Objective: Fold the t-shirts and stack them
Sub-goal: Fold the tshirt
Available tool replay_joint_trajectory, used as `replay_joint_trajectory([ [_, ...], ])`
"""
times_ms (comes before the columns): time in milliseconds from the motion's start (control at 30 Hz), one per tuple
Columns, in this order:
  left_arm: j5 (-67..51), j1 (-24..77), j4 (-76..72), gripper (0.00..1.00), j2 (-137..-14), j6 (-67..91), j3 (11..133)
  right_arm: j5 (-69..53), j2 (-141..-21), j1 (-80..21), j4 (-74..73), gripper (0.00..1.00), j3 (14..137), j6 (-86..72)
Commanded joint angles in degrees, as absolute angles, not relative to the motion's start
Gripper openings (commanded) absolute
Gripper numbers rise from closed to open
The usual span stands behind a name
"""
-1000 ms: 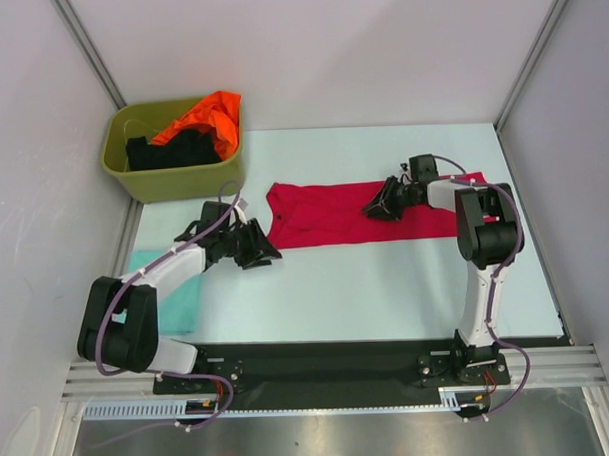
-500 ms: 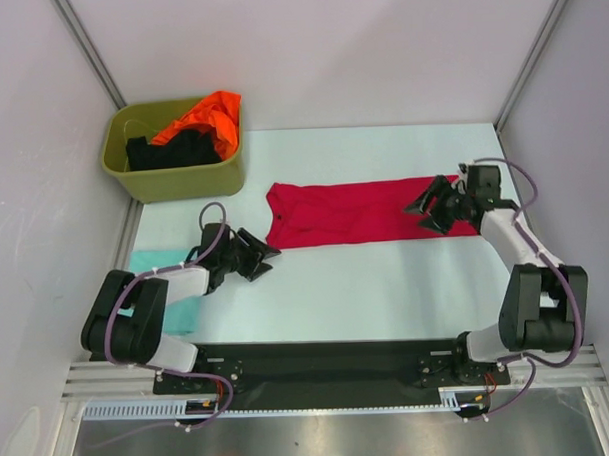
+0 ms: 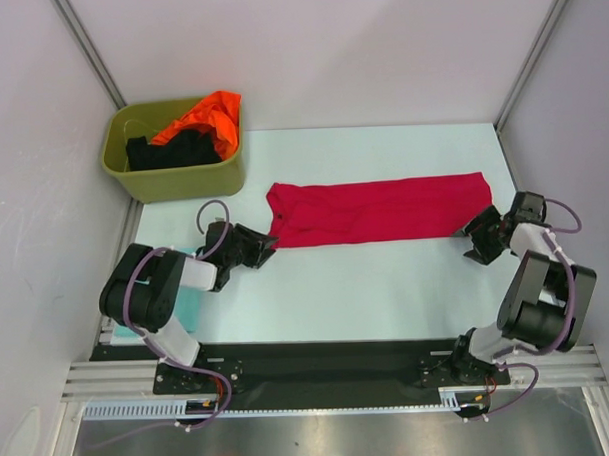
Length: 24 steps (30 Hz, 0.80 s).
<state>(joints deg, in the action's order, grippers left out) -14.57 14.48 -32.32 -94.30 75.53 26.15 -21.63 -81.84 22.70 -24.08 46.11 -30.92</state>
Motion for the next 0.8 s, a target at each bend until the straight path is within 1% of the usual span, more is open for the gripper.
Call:
replay_joint_trajectory([
  [0, -12.3, 14.2, -34.2, 0.47, -97.1, 75.5, 27.5, -19.8, -86.6, 25.6, -24.0, 0.67, 50.3, -28.7],
  [67, -12.3, 14.2, -35.0, 0.41, -98.3, 73.3, 29.0, -20.5, -88.0, 27.5, -23.4, 0.66, 50.9, -28.5],
  [100, -12.7, 14.2, -34.1, 0.36, -98.7, 72.1, 30.0, -20.1, -89.4, 27.9, -23.2, 0.66, 51.2, -28.1],
  [167, -12.7, 14.2, -31.7, 0.31, -99.6, 68.9, 33.0, -20.3, -91.0, 28.6, -22.4, 0.65, 52.5, -28.1],
  [233, -12.3, 14.2, -30.5, 0.27, -99.8, 65.6, 35.8, -20.3, -93.0, 28.7, -21.5, 0.64, 53.3, -28.5],
  [267, -12.2, 14.2, -28.2, 0.22, -100.4, 63.9, 37.2, -20.3, -93.4, 28.7, -20.1, 0.64, 53.9, -29.2],
  [367, -11.2, 14.8, -24.1, 0.16, -102.0, 58.9, 42.4, -20.6, -95.8, 28.7, -17.8, 0.62, 55.5, -31.0],
  [467, -10.0, 15.6, -22.5, 0.12, -103.8, 55.5, 46.5, -19.6, -98.3, 28.7, -16.8, 0.61, 56.9, -32.3],
  [633, -7.6, 18.5, -18.3, 0.09, -107.1, 49.0, 54.9, -17.6, -100.2, 28.8, -15.3, 0.60, 56.4, -36.5],
  [733, -6.0, 19.9, -16.6, 0.08, -109.0, 46.3, 59.2, -14.3, -100.5, 28.8, -15.4, 0.54, 55.5, -38.7],
  [767, -5.0, 20.3, -15.7, 0.07, -109.7, 45.4, 60.6, -14.1, -100.5, 28.8, -14.9, 0.47, 55.3, -38.8],
])
